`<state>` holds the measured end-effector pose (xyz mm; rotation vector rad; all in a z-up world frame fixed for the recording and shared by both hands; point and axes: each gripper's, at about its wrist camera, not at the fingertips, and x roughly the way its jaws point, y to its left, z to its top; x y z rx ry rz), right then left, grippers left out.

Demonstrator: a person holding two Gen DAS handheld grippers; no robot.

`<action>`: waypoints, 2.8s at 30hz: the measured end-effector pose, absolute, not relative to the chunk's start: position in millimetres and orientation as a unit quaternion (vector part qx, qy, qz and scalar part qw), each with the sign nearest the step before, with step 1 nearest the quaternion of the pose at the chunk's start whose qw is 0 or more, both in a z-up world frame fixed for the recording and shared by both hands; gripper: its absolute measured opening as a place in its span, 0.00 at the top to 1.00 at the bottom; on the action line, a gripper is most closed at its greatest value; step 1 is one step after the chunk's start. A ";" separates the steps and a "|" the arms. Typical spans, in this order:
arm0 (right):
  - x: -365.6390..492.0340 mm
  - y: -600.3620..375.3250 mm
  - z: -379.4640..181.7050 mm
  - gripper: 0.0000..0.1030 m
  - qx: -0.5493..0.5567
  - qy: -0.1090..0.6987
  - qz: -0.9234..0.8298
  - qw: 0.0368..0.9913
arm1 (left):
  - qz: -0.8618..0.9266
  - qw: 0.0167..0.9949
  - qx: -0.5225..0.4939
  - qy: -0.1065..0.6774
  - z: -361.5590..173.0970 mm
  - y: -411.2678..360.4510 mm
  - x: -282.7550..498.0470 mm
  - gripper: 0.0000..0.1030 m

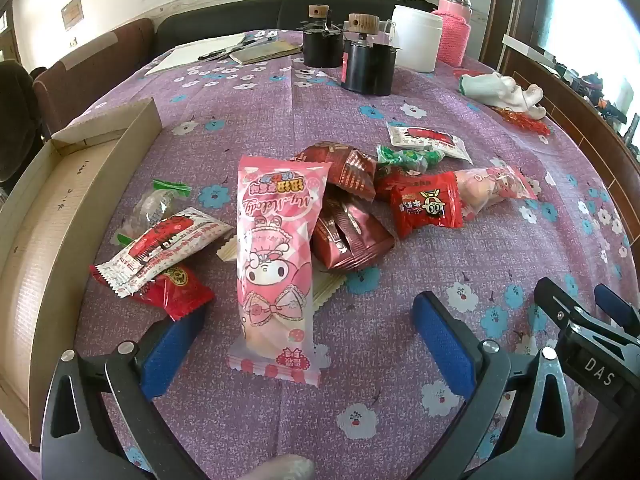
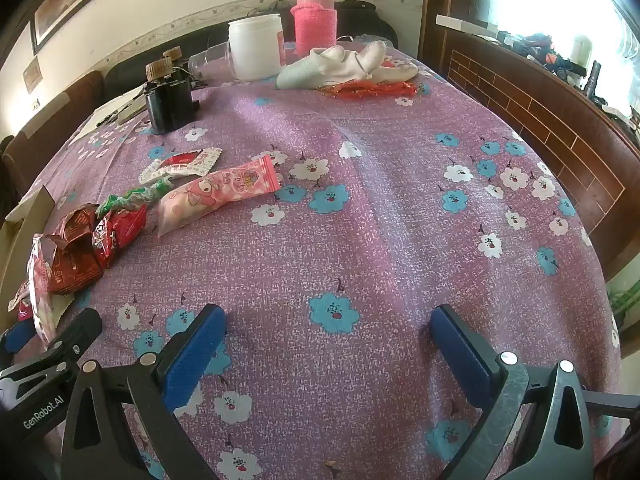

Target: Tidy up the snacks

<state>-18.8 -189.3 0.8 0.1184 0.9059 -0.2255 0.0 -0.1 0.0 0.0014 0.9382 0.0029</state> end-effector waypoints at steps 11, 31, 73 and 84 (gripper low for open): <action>-18.8 -189.4 0.6 0.00 0.057 0.437 -0.109 0.891 | 0.001 0.892 0.000 0.452 0.0 0.1 -0.8 0.00; -18.8 -189.4 0.4 0.00 0.057 0.437 -0.109 0.891 | -0.054 0.875 0.031 0.480 2.5 2.5 -20.1 0.00; -26.9 -175.7 6.4 0.02 0.053 0.466 -0.119 0.875 | -0.074 0.968 -0.042 0.238 129.4 89.1 -143.7 0.00; -65.3 -94.9 60.6 0.01 -0.041 0.317 -0.028 0.947 | 0.059 0.988 -0.036 0.136 146.8 136.9 -166.4 0.00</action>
